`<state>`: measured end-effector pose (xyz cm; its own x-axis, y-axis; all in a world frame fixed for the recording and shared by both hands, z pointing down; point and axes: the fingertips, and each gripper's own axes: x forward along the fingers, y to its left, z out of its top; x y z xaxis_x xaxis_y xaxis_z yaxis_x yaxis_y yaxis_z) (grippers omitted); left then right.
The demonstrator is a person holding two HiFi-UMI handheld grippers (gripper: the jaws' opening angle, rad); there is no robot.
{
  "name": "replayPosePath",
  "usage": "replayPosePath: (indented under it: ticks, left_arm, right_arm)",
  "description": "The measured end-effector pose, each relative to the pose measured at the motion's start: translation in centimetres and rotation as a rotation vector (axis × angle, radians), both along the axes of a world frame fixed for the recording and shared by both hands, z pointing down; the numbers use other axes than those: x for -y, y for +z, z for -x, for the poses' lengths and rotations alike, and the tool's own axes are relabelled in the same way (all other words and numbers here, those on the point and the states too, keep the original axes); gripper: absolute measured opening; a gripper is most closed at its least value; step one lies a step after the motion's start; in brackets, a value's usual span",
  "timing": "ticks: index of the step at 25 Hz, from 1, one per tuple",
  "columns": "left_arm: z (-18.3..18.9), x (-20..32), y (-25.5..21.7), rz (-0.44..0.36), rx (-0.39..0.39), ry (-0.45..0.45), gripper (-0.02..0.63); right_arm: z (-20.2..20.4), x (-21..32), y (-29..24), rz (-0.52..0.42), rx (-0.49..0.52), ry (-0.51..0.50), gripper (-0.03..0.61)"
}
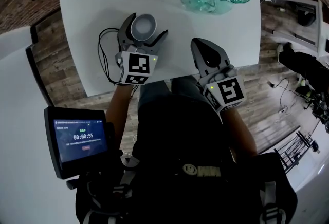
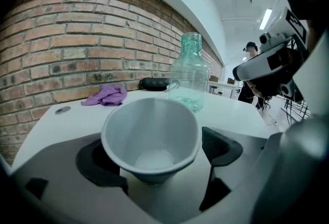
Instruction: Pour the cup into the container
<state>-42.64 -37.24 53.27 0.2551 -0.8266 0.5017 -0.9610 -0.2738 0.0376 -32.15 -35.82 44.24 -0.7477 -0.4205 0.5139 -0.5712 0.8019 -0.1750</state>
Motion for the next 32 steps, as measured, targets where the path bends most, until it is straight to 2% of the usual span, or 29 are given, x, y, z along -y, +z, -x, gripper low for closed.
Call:
replayPosePath:
  ticks: [5, 9, 18, 22, 26, 29, 32]
  left_arm:
    - [0.0, -0.8, -1.0, -0.025, -0.038, -0.01, 0.544]
    - [0.5, -0.7, -1.0, -0.031, -0.023, -0.015, 0.57]
    - [0.5, -1.6, -1.7, -0.066, -0.039, -0.027, 0.577]
    - [0.8, -2.3, -2.2, -0.09, -0.009, -0.041, 0.577]
    - [2.0, -5.2, -5.0, -0.133, 0.049, -0.097, 0.572]
    - [3.3, -7.1, -6.1, -0.156, 0.081, -0.159, 0.447]
    - [5.0, -9.2, -7.5, -0.188, 0.079, -0.253, 0.273]
  right_arm:
    - [0.1, -0.7, -1.1, -0.024, 0.017, -0.002, -0.005]
    - [0.2, -0.4, -1.5, -0.029, 0.019, 0.008, -0.005]
    - [0.2, 0.9, -0.8, -0.045, 0.036, 0.006, -0.005]
    - [0.3, 1.2, -0.6, -0.055, 0.042, 0.001, -0.005]
    - [0.6, -0.7, -2.1, -0.083, 0.064, -0.015, -0.005]
    - [1.1, -1.6, -2.3, -0.098, 0.076, -0.032, -0.005]
    - [2.0, -2.5, -2.7, -0.106, 0.084, -0.057, -0.005]
